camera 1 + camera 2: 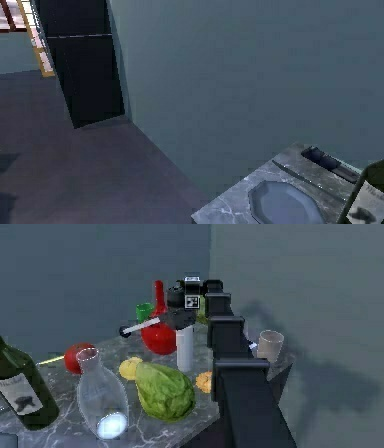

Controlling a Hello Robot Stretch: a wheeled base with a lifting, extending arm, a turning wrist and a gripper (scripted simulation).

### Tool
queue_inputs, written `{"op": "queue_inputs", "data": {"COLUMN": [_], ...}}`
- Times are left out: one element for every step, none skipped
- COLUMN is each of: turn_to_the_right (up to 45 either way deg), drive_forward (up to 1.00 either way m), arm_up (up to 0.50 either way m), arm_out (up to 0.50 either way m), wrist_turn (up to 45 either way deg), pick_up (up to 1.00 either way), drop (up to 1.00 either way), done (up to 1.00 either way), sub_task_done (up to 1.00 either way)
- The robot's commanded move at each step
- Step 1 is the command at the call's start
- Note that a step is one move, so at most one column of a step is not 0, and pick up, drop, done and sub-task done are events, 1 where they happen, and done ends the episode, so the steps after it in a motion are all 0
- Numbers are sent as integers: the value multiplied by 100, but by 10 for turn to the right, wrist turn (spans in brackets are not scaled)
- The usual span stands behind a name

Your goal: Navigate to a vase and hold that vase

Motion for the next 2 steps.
{"op": "queue_inputs", "data": {"turn_to_the_right": [0, 0], "drive_forward": [0, 0], "arm_up": [0, 0], "arm_out": [0, 0], "wrist_turn": [240, 0], "pick_up": [0, 100], "drop": [0, 0], "done": [0, 0], "sub_task_done": [0, 0]}}
